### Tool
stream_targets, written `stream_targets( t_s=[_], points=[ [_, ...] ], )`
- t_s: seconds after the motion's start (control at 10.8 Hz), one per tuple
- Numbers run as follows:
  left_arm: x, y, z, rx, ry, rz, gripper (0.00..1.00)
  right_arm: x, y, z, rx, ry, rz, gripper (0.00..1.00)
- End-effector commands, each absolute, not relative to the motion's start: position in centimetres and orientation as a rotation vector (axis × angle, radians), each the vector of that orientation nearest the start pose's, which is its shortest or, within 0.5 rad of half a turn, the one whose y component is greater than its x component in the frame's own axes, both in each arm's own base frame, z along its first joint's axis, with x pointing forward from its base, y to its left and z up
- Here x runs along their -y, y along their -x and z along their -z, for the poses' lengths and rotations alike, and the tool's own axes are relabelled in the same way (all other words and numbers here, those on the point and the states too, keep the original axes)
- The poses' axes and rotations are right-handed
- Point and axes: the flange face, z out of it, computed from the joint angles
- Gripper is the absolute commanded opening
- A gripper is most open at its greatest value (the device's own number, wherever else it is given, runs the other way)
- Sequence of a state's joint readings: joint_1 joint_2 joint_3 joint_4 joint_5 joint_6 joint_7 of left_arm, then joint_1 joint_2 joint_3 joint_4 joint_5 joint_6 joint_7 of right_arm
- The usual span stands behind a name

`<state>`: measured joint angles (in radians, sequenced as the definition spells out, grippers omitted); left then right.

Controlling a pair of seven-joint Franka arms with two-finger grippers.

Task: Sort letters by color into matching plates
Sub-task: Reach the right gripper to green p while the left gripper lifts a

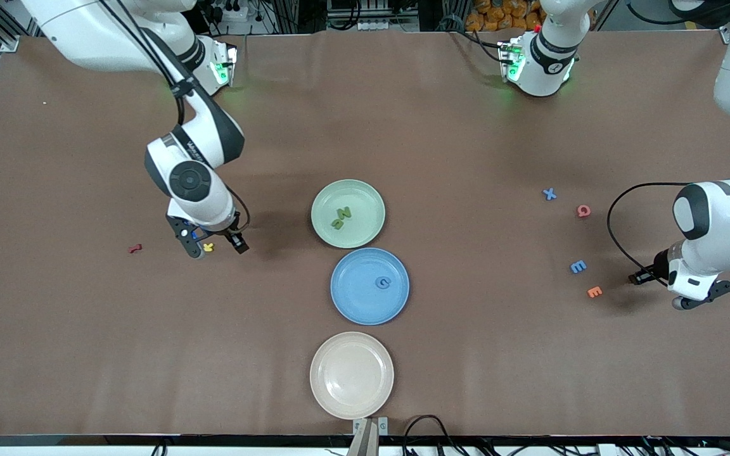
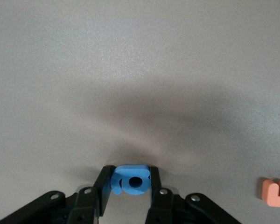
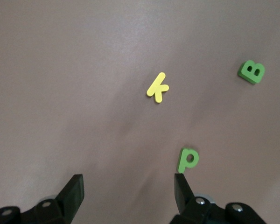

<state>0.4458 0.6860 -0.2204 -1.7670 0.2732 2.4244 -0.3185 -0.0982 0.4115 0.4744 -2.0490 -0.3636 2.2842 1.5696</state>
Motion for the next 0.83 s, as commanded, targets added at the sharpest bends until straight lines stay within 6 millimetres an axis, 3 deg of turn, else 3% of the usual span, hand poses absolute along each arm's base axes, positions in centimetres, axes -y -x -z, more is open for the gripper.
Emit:
stream_targets(
  t_s=[0.0, 0.09, 0.46, 0.74],
  points=[
    [-14.9, -64.5, -18.6, 0.583, 3.05, 0.016, 0.0, -17.5, -51.6, -23.4, -1.491, 2.837, -0.001, 0.83],
    [-14.4, -64.7, -19.2, 0.566, 3.048, 0.024, 0.0, -17.0, -51.1, -22.8, -1.497, 2.844, -0.02, 0.79],
    [-9.0, -65.4, -22.3, 0.44, 3.039, -0.012, 0.0, -16.5, -48.6, -20.5, -1.499, 2.893, -0.093, 0.68],
    [-1.9, -65.2, -25.3, 0.305, 3.015, -0.101, 0.0, -16.0, -48.1, -20.0, -1.496, 2.902, -0.106, 0.64]
  ],
)
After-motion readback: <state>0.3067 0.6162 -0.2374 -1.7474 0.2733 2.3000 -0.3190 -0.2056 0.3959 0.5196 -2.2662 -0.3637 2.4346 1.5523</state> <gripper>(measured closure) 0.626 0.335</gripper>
